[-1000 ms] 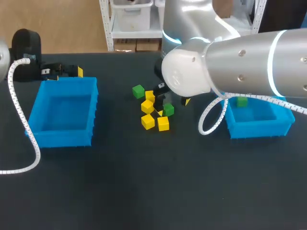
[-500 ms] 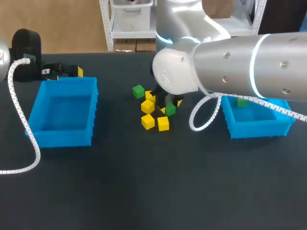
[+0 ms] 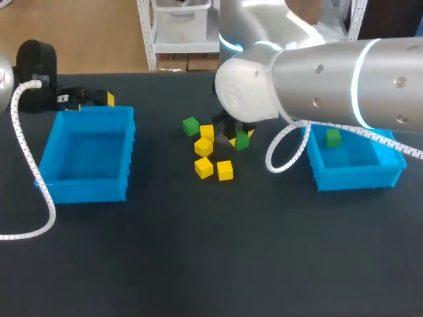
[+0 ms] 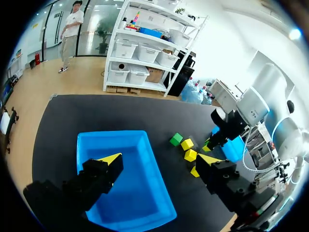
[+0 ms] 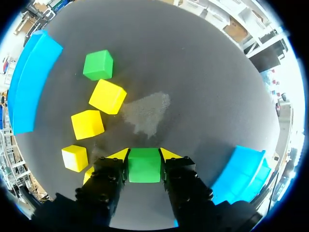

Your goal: Put the green cubes in the right bin and the yellow cubes in the left bin.

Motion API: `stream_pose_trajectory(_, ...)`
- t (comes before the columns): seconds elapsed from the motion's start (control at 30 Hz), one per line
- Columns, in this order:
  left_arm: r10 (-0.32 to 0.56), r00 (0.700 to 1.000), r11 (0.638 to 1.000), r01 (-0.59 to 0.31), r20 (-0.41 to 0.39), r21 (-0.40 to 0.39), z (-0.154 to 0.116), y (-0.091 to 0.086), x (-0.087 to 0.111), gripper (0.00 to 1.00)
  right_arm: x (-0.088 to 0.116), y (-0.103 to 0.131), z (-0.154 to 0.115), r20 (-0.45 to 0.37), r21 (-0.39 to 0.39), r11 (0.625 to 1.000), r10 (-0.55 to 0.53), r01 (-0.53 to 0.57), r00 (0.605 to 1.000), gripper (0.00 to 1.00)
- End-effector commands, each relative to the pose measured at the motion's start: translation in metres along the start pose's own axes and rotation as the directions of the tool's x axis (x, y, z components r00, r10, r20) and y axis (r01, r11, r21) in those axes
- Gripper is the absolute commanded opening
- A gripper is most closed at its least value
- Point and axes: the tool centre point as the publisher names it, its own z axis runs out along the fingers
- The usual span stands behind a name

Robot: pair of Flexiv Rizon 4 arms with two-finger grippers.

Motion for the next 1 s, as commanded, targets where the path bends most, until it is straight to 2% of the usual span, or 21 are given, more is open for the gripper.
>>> stream_pose_trajectory(0.03, 0.002, 1.0, 1.0, -0.002, 0.005, 0.009, 0.0, 0.002, 0.001, 1.0, 0.012, -0.01, -0.016, 0.04, 0.007, 1.0, 0.013, -0.013, 0.999, 0.0)
stream_pose_trajectory(0.63, 0.002, 1.0, 1.0, -0.002, 0.005, 0.009, 0.0, 0.002, 0.001, 1.0, 0.029, -0.075, -0.075, 0.152, 0.062, 0.991, 0.109, -0.119, 0.982, 0.0)
stream_pose_trajectory(1.0, 0.002, 1.0, 1.0, -0.002, 0.005, 0.009, 0.0, 0.002, 0.001, 1.0, 0.058, -0.122, -0.088, 0.185, 0.077, 0.972, 0.206, -0.224, 0.961, 0.0)
